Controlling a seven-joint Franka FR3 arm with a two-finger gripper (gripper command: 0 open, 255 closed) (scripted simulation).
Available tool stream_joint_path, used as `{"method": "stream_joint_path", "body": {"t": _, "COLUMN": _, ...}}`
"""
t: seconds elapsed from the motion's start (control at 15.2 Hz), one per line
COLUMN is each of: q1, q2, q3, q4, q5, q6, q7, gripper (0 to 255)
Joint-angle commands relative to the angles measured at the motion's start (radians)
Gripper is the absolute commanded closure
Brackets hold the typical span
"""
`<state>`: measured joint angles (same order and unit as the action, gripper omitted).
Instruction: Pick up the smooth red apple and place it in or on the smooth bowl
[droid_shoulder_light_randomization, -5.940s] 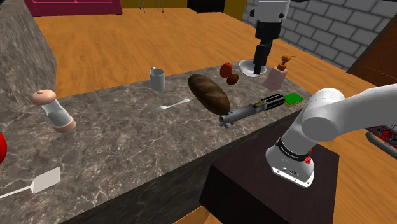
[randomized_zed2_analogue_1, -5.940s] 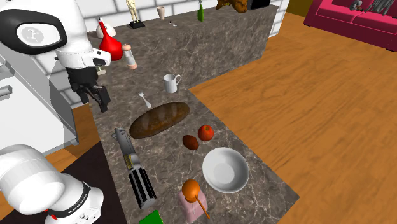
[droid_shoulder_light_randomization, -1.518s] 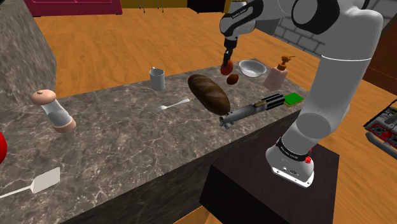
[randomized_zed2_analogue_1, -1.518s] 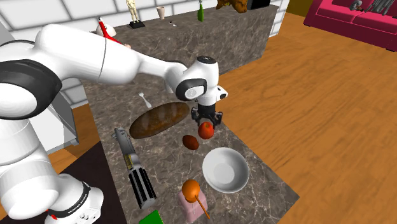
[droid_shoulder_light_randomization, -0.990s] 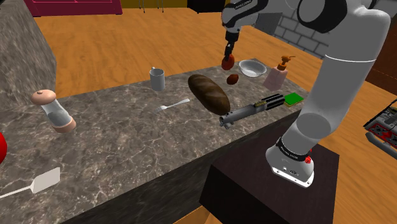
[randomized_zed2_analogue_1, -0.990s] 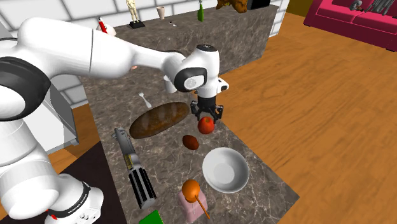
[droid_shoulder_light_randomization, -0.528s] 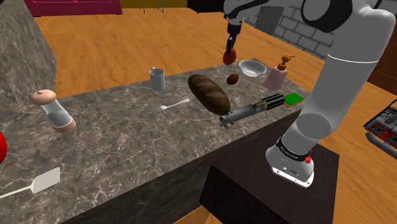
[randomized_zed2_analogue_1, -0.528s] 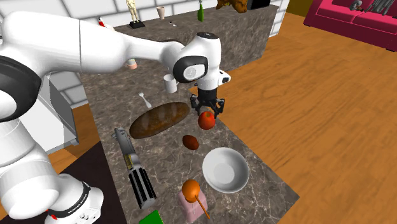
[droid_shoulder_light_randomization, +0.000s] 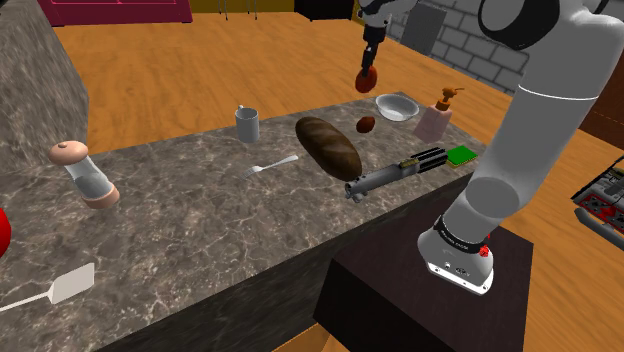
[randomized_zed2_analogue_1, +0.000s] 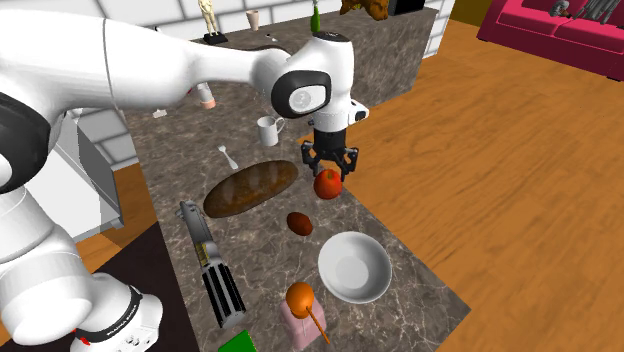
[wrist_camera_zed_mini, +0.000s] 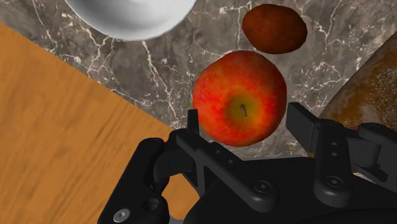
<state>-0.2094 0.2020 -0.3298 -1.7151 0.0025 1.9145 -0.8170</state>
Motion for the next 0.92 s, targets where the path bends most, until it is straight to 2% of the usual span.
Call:
{"method": "stream_joint_path", "body": {"t": 0.0, "q1": -0.021, "q2": -0.013, "q3": -0.015, "q4": -0.007, "q5": -0.001, "q6": -0.004, "q7": -0.036, "gripper": 255}}
{"method": "stream_joint_path", "body": {"t": 0.4, "q1": -0.101, "q2": -0.018, "q3": -0.067, "q4": 0.013, "q5": 0.008, "q6": -0.024, "q7": -0.17, "gripper": 255}}
{"method": "stream_joint_path", "body": {"t": 0.86, "q1": -0.2, "q2": 0.02, "q3": -0.123, "q4": 0.091, "q5": 0.038, "q6": -0.063, "q7": -0.328, "gripper": 255}}
